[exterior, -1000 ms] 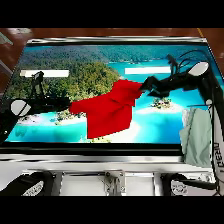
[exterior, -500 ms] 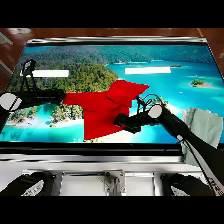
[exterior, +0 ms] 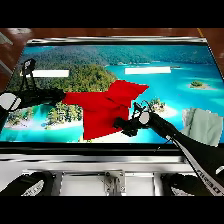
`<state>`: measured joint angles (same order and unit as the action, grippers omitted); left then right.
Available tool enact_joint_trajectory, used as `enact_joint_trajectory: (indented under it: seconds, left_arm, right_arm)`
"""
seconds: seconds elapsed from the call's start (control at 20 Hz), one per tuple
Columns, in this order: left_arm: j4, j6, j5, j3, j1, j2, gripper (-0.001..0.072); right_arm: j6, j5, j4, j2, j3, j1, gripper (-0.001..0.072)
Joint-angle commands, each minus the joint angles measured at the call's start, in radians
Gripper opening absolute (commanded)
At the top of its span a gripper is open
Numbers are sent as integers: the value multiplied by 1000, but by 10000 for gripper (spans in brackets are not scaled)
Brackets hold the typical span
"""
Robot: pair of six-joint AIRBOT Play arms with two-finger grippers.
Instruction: Fold the shirts.
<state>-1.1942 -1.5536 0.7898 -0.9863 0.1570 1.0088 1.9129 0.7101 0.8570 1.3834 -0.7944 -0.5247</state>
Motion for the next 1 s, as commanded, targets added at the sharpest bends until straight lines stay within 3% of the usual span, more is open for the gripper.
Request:
enact_joint_trajectory:
  seconds: [0.0, 0.25, 0.4, 0.45, 0.5, 0.55, 0.65, 0.8, 0.95]
  left_arm:
    - [3, 1, -1, -1, -1, 0, 35]
    - [18, 1, -1, -1, -1, 0, 36]
    - [18, 1, -1, -1, -1, 0, 35]
    - [21, 1, -1, -1, -1, 0, 35]
    - [22, 1, -1, -1, -1, 0, 35]
    - [23, 1, -1, -1, -1, 0, 35]
    - [24, 2, -2, -1, -1, 0, 35]
    - [23, 28, -5, -4, -1, 0, 35]
    - [21, 27, -4, -42, -29, -10, 35]
  right_arm:
    - [50, -50, 37, 30, 1, -3, 673]
    - [108, -125, 39, 80, 1, -3, 672]
    - [160, -220, 43, 83, 1, -2, 555]
    - [183, -256, 43, 83, 1, -2, 554]
    - [203, -291, 43, 83, 1, 0, 496]
    - [208, -316, 43, 83, 1, 0, 299]
    - [206, -351, 43, 82, 1, 0, 63]
    - [129, -320, 44, 57, -16, 4, 56]
    - [-82, -184, 54, -68, -60, 60, 57]
